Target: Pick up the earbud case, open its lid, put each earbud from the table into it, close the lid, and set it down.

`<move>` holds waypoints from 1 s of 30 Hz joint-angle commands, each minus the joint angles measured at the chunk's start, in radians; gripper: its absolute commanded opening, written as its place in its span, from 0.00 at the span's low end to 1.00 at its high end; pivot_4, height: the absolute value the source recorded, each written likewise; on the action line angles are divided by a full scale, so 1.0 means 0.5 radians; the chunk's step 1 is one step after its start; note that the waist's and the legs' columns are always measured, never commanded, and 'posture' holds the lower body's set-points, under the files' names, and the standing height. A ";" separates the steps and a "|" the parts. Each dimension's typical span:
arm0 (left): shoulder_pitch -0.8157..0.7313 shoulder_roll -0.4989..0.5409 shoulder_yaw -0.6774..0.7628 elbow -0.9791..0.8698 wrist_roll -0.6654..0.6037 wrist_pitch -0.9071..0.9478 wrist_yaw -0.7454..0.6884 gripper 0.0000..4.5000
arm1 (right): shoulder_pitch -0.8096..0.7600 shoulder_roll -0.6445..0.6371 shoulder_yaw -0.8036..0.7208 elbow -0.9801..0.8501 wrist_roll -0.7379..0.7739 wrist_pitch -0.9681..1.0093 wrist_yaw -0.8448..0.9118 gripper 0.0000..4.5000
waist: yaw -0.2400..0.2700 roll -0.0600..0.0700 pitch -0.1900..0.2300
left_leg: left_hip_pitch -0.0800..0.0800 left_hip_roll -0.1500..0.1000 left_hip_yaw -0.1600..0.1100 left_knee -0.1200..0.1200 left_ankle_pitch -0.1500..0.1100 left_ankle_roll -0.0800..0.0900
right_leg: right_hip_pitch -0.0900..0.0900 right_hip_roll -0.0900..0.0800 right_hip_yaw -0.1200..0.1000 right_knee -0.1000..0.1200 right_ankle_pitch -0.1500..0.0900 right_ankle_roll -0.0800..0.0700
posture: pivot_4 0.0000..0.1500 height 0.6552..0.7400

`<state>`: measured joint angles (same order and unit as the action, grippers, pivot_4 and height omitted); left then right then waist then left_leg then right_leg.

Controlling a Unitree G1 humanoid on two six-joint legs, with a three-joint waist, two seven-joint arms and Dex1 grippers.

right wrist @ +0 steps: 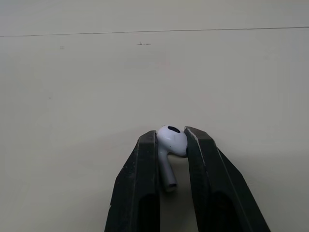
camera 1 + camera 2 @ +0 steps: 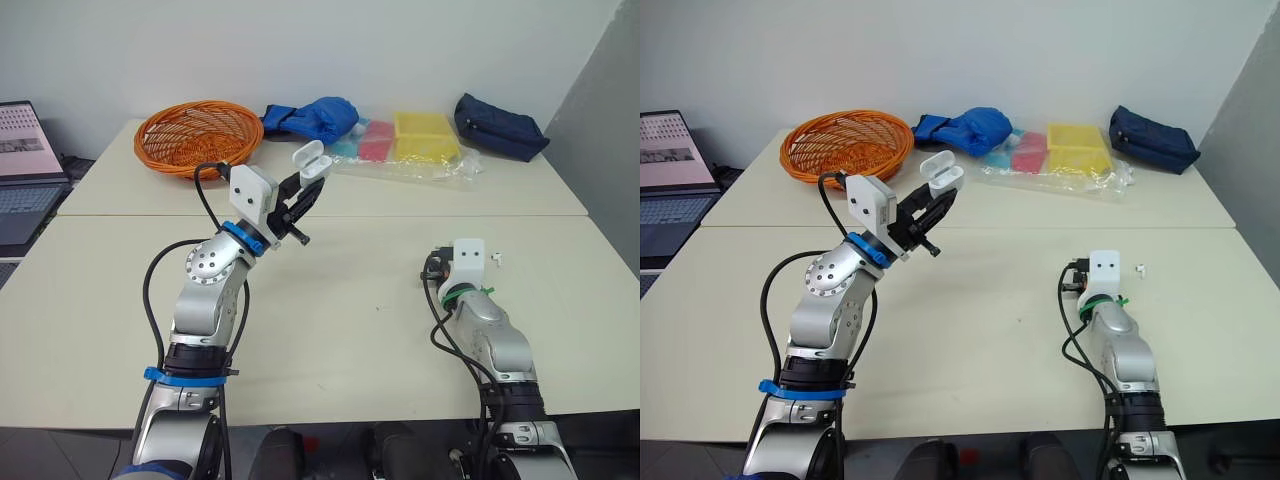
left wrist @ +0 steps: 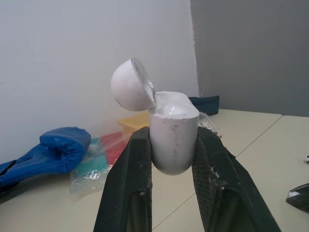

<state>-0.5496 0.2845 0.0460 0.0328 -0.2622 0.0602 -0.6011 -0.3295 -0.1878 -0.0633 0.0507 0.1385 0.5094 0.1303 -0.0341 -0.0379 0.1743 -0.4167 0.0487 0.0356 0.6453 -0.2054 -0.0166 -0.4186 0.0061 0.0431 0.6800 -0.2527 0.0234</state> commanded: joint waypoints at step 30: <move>0.139 -0.029 -0.052 -0.120 -0.056 -0.055 -0.084 0.17 | -0.214 -2.018 0.550 0.780 -0.366 -1.184 2.766 0.10 | 0.007 0.008 0.010 | 0.000 -0.005 0.006 -0.002 -0.001 0.000 | 0.001 -0.009 0.001 -0.007 -0.003 0.004 | 1.00 1.00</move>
<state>-0.4799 0.2693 0.0252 0.0233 -0.2750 0.0374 -0.6449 -0.4248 -1.1775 0.2220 0.4389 -0.0391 -0.0607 1.4896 -0.0304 -0.0340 0.1792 -0.4168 0.0461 0.0385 0.6445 -0.2057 -0.0169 -0.4181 0.0017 0.0435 0.6767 -0.2541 0.0256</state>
